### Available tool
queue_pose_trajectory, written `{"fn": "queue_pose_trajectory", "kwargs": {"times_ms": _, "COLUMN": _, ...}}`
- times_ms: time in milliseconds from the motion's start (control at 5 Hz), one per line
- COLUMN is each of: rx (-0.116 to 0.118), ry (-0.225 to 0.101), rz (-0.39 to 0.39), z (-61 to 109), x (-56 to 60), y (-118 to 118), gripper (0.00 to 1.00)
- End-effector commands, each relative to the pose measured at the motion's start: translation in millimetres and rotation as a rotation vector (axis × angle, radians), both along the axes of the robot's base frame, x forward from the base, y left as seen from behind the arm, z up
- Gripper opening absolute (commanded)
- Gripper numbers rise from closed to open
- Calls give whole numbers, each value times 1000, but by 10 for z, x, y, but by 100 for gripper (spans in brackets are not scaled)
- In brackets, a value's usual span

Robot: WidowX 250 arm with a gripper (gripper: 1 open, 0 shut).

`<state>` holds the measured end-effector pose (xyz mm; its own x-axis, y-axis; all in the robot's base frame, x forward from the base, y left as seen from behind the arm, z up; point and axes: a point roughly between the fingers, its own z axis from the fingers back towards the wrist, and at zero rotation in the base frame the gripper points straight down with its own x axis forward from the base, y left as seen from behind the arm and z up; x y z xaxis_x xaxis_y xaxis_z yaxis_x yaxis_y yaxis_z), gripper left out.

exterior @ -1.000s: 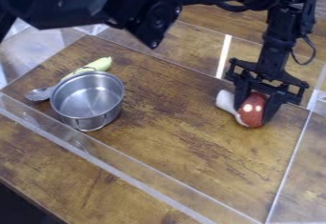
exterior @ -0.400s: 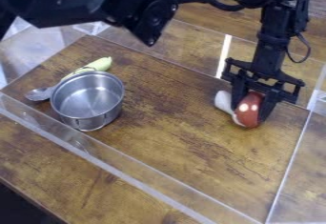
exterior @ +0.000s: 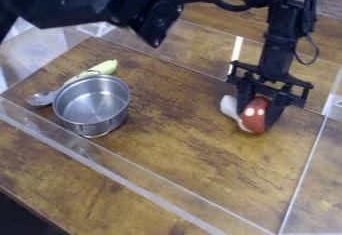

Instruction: Put the mushroom in the silver pot

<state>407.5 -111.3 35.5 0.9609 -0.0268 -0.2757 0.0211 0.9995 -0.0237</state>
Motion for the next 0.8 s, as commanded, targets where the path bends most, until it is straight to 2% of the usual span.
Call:
{"fn": "queue_pose_trajectory", "kwargs": {"times_ms": 0, "rx": -45, "ry": -89, "rz": 29, "z": 489, "x": 14, "y": 137, "gripper": 0}}
{"fn": "queue_pose_trajectory", "kwargs": {"times_ms": 200, "rx": -75, "ry": -122, "rz": 41, "z": 740, "x": -54, "y": 222, "gripper": 0}}
{"fn": "queue_pose_trajectory", "kwargs": {"times_ms": 400, "rx": -85, "ry": -170, "rz": 87, "z": 1061, "x": -153, "y": 463, "gripper": 0}}
{"fn": "queue_pose_trajectory", "kwargs": {"times_ms": 600, "rx": -85, "ry": -208, "rz": 134, "z": 1306, "x": -251, "y": 713, "gripper": 0}}
